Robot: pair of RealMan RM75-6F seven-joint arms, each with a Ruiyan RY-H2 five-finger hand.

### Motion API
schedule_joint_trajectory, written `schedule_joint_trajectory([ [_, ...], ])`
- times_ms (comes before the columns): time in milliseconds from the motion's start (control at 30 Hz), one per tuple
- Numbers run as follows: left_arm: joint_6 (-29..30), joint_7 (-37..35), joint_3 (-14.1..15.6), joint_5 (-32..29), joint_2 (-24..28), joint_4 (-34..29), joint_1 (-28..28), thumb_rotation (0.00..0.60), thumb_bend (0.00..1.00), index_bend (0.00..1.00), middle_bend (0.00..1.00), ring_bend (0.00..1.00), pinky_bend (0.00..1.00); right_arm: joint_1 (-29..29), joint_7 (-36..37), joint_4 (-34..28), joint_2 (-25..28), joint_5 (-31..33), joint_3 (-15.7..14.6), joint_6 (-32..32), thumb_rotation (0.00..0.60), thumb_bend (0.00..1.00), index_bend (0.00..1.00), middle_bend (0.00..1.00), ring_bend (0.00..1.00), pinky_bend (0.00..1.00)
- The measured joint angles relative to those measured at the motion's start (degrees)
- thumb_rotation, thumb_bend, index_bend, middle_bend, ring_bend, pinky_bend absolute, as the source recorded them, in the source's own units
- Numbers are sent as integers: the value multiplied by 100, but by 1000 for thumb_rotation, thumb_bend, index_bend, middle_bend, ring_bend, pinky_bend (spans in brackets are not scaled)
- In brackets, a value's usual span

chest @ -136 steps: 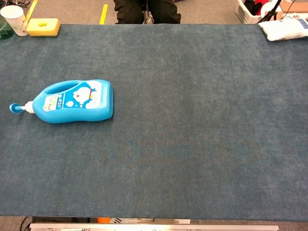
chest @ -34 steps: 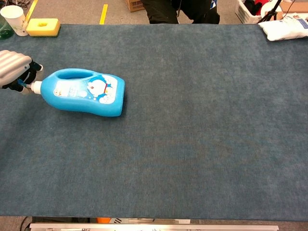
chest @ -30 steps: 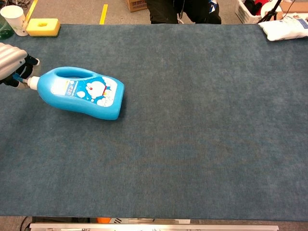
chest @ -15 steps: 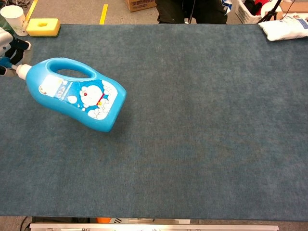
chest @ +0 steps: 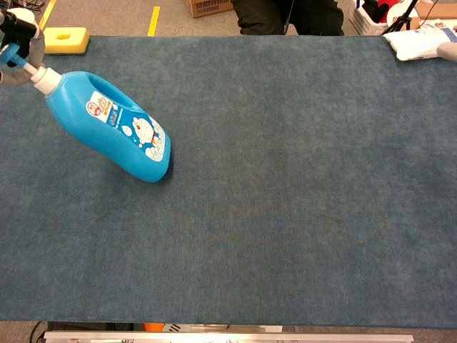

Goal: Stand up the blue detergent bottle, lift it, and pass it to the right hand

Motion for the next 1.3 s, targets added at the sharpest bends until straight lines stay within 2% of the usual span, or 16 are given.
schedule_joint_trajectory([
  [100,47,32,-14,70,19,-70,-27,600,442,674,797,679,780,222,96,-80,47,43,57,-262,600,266,202,294,159,223],
  [400,216,49,-37,315,147,-167,-119,600,442,677,800,679,780,523,93,-99,-51,299,137,-515,600,265,202,293,158,223],
  [800,191,36,-18,482,209,-428,-231,600,438,665,793,670,781,541,112,-78,-37,344,90,-455,600,266,202,294,159,223],
  [967,78,45,39,538,246,-487,-282,600,431,582,753,637,781,481,203,-55,-11,288,47,-380,600,265,202,294,159,223],
  [1300,-188,322,-2,320,449,-964,-301,600,365,309,536,466,773,392,440,68,45,197,-20,-292,600,266,202,294,159,223],
])
